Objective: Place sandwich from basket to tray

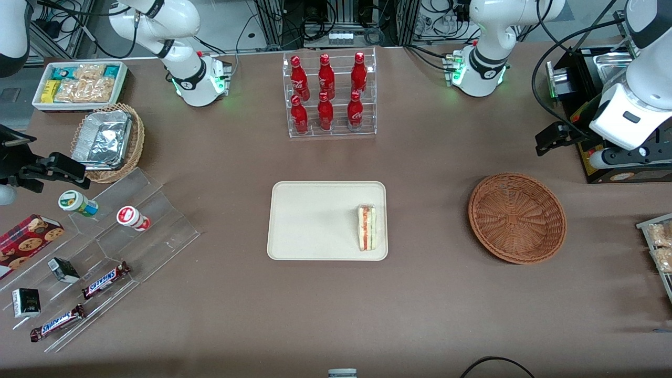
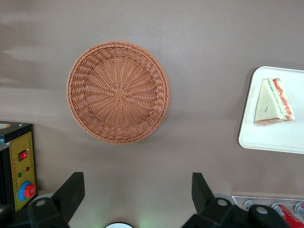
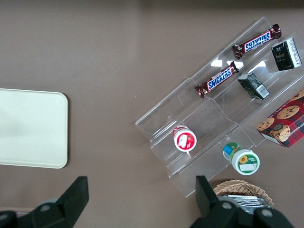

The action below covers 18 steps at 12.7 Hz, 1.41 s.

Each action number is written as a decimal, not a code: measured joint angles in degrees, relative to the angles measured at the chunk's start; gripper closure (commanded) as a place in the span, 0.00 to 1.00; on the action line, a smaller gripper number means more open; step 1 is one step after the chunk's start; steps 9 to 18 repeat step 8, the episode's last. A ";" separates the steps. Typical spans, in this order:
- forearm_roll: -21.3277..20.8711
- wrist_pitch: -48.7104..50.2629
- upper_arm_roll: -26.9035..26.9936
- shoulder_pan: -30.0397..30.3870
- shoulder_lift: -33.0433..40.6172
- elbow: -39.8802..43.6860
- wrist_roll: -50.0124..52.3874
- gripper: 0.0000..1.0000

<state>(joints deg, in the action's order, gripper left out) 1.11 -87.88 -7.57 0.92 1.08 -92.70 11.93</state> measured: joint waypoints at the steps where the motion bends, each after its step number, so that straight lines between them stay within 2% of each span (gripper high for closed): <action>1: 0.00 0.00 0.05 0.01 -0.03 0.00 0.00 0.00; 18: 0.15 -0.89 -0.10 -0.03 -0.25 0.00 -0.01 0.00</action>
